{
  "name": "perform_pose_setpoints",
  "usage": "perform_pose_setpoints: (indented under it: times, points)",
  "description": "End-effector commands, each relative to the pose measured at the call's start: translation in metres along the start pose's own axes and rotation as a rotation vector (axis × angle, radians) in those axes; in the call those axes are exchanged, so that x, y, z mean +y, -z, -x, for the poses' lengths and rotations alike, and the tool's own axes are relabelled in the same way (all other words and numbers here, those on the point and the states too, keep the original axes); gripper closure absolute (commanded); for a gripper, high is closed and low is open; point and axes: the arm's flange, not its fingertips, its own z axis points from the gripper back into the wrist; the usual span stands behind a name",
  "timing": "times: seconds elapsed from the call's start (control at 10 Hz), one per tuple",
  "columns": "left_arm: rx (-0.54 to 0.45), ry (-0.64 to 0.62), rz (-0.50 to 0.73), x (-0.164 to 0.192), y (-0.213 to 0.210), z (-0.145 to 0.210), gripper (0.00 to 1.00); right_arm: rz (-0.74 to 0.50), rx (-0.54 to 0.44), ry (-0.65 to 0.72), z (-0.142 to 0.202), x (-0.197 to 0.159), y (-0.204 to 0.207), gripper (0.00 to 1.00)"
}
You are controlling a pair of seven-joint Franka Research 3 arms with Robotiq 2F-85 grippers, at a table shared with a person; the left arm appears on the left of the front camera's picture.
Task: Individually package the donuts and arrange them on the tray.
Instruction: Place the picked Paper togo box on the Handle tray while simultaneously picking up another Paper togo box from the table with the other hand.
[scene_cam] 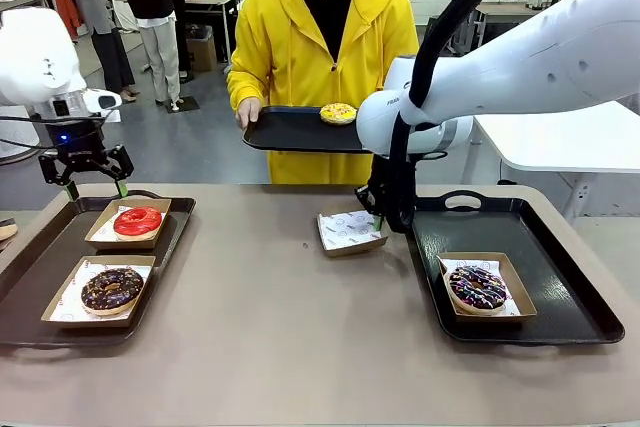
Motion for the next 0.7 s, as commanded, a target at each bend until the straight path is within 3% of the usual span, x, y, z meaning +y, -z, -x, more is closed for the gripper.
perform_pose_setpoints:
  times: [0.0,0.3,0.6]
  points:
    - [-0.032,0.003,0.17,0.027,-0.018,0.05,0.0,0.033,0.01,0.043,0.034,-0.013,-0.035,1.0]
    - [-0.013,-0.031,0.461,0.083,-0.048,0.116,0.0,0.008,-0.009,0.115,0.08,-0.045,-0.102,1.0]
    - [-0.013,-0.035,0.702,0.133,-0.054,0.158,0.0,-0.034,-0.056,0.184,0.105,-0.066,-0.155,1.0]
